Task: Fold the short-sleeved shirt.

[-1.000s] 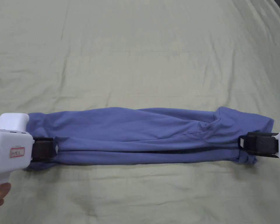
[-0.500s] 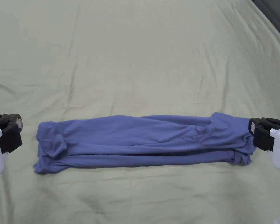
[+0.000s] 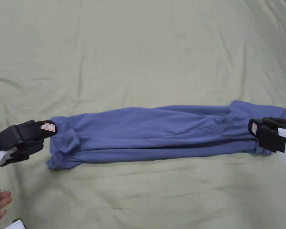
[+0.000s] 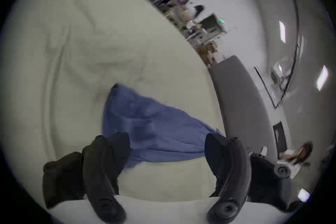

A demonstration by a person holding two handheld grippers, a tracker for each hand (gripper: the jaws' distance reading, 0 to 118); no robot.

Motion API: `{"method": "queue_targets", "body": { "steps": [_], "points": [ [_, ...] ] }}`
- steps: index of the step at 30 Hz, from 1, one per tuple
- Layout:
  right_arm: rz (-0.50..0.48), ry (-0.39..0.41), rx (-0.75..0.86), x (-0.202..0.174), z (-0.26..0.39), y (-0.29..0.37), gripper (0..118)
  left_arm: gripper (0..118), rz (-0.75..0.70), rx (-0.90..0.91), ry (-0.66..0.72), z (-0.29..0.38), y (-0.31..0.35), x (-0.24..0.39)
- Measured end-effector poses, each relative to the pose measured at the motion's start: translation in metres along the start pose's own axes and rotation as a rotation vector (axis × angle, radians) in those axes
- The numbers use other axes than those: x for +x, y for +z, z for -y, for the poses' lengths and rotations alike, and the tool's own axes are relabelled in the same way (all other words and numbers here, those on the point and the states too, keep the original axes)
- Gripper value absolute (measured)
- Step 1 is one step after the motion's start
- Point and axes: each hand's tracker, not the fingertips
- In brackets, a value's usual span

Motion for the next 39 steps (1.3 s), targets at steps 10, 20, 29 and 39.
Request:
{"method": "queue_targets", "body": {
  "steps": [10,20,29,39],
  "points": [
    [-0.048,-0.036,-0.05,-0.011,0.001,-0.032,2,20,-0.022,-0.128,-0.058,0.003,-0.069,-0.009],
    [-0.045,-0.037,-0.025,0.008,-0.007,-0.028,2,7,-0.126,-0.053,-0.034,-0.03,-0.01,-0.017],
    [-0.047,-0.065,-0.001,0.024,-0.006,-0.025,2,7,-0.712,0.001,-0.366,-0.047,0.034,0.054],
    [-0.011,-0.07,0.013,0.046,-0.009,-0.012,2,7,-0.49,-0.265,-0.671,0.025,-0.112,0.161]
  ]
}}
